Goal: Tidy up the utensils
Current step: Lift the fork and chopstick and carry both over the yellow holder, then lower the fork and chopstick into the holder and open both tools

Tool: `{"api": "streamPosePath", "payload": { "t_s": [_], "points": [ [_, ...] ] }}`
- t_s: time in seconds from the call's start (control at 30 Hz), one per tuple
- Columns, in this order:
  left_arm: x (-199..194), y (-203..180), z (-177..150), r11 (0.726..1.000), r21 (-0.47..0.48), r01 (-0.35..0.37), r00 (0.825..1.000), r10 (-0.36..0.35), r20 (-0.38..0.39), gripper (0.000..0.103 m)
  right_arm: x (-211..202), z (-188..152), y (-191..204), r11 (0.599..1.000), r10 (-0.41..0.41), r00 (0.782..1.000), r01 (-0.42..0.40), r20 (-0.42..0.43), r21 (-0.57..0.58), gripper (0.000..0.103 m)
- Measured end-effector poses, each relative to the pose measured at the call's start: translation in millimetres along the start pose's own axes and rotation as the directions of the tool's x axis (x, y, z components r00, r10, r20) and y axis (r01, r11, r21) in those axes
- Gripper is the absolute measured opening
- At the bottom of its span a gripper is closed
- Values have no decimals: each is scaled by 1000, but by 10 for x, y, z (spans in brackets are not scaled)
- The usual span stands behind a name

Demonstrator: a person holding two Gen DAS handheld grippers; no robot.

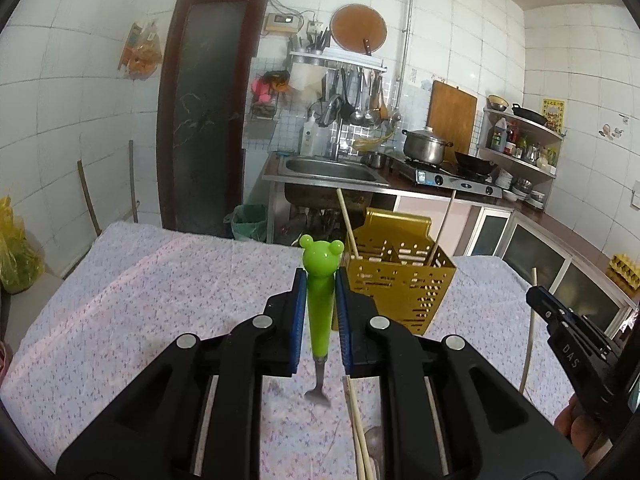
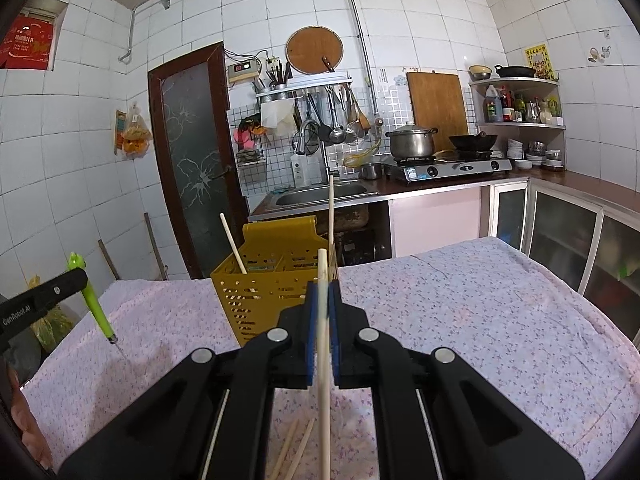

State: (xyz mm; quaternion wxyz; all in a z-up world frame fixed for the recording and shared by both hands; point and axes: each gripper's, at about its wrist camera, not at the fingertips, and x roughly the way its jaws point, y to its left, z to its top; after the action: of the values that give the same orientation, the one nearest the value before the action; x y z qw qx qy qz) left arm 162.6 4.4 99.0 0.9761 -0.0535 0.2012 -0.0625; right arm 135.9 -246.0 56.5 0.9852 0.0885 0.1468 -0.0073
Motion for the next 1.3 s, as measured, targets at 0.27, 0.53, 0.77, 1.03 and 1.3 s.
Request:
{"api": "streamPosePath", "payload": {
  "t_s": [0.27, 0.53, 0.77, 1.03, 1.3],
  "points": [
    [55, -140, 277, 999, 21, 35, 999, -35, 29, 13, 88, 273, -31, 999, 12, 998, -14, 58, 32, 6],
    [244, -340, 884, 997, 18, 75, 990, -77, 115, 13, 290, 951, -14, 999, 9, 981, -17, 195, 42, 6],
    [633, -508, 1355, 994, 7, 106, 981, -106, 162, 13, 647, 1520, 74, 999, 8, 954, -20, 300, 40, 6],
    [1238, -564, 1187, 994, 24, 106, 986, -108, 128, 13, 1291, 1544, 95, 999, 5, 944, -20, 330, 42, 6],
    [1753, -429, 774, 995, 4, 102, 993, -102, 54, 14, 1717, 1108, 76, 1000, -8, 971, 10, 239, -8, 6]
  ]
}}
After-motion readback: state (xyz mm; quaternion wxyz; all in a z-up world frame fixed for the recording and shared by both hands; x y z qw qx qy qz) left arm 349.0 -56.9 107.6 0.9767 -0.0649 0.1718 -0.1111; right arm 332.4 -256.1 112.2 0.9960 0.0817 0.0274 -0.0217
